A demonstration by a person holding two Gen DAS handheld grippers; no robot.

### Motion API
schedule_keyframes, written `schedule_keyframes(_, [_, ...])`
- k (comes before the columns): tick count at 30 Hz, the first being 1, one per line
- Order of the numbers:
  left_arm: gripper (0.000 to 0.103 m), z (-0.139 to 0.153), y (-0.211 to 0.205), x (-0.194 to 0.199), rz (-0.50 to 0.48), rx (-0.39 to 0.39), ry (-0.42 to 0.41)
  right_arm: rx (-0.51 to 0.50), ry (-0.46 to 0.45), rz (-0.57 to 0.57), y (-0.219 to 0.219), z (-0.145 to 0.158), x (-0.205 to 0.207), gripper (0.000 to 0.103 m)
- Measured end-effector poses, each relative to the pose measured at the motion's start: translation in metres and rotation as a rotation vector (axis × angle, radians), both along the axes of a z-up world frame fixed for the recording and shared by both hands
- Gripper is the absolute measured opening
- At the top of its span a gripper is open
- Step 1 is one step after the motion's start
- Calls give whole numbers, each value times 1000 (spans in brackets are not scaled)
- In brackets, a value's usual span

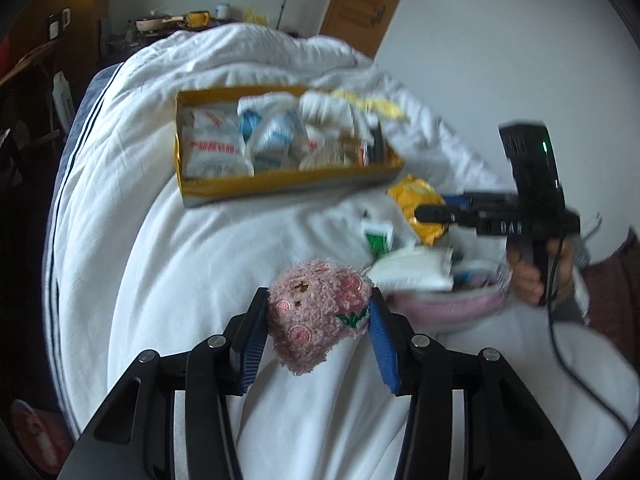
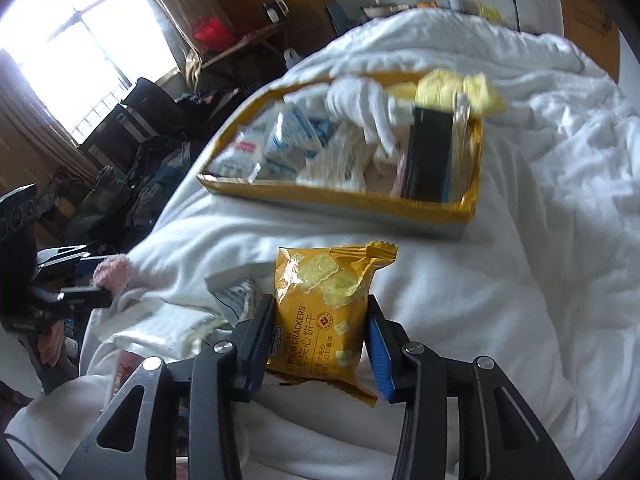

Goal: Organize soft objects
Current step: 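Grasp the pink plush toy with the left tool while the right tool grasps the yellow cracker packet, then drop the plush toy and cracker packet into the box with both tools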

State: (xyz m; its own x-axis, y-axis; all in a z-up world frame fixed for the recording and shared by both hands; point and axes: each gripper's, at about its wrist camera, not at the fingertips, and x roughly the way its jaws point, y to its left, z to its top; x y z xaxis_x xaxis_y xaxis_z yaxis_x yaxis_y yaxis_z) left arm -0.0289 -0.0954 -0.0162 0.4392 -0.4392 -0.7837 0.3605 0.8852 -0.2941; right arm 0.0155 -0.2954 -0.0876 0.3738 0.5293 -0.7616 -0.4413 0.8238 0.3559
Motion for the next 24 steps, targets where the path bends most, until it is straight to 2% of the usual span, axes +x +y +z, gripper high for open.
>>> schedule_keyframes(7, [46, 5, 3, 10, 63, -82, -40, 42, -111, -4, -5, 28, -8, 46])
schedule_keyframes(11, [46, 12, 3, 21, 111, -86, -65, 56, -138, -2, -3, 36, -6, 46])
schedule_keyframes(16, [46, 17, -3, 68, 193, 2, -99, 44, -216, -4, 13, 54, 12, 46])
schedule_keyframes(20, [46, 10, -1, 118, 251, 4, -97, 34, -270, -39, 28, 61, 38, 46])
schedule_keyframes(24, [46, -5, 4, 157, 309, -14, -101, 30, -239, -56, 45, 45, 76, 46])
